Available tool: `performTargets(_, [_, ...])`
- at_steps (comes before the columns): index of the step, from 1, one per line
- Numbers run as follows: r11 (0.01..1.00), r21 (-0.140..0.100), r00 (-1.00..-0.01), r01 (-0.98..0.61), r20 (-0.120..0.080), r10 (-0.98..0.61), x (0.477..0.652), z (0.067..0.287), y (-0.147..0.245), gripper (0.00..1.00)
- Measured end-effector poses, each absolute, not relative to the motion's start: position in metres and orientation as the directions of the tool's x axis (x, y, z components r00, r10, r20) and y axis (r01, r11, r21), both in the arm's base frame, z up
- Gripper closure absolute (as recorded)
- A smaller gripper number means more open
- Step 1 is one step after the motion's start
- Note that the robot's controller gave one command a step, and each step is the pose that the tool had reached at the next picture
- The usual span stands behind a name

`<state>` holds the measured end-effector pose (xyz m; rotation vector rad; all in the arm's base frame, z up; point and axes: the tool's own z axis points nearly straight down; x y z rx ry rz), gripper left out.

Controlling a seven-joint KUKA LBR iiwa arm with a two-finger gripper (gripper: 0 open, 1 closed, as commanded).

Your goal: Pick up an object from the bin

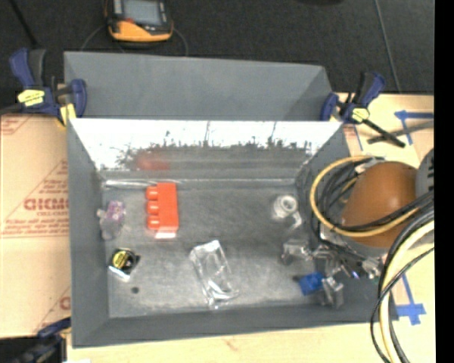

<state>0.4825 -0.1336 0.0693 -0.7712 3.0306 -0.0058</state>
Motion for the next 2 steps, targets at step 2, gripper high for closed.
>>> performTargets(2, [0.899,-0.009,-0.899,-0.437,-0.009,-0.438,0.497,0.239,-0.139,1.0])
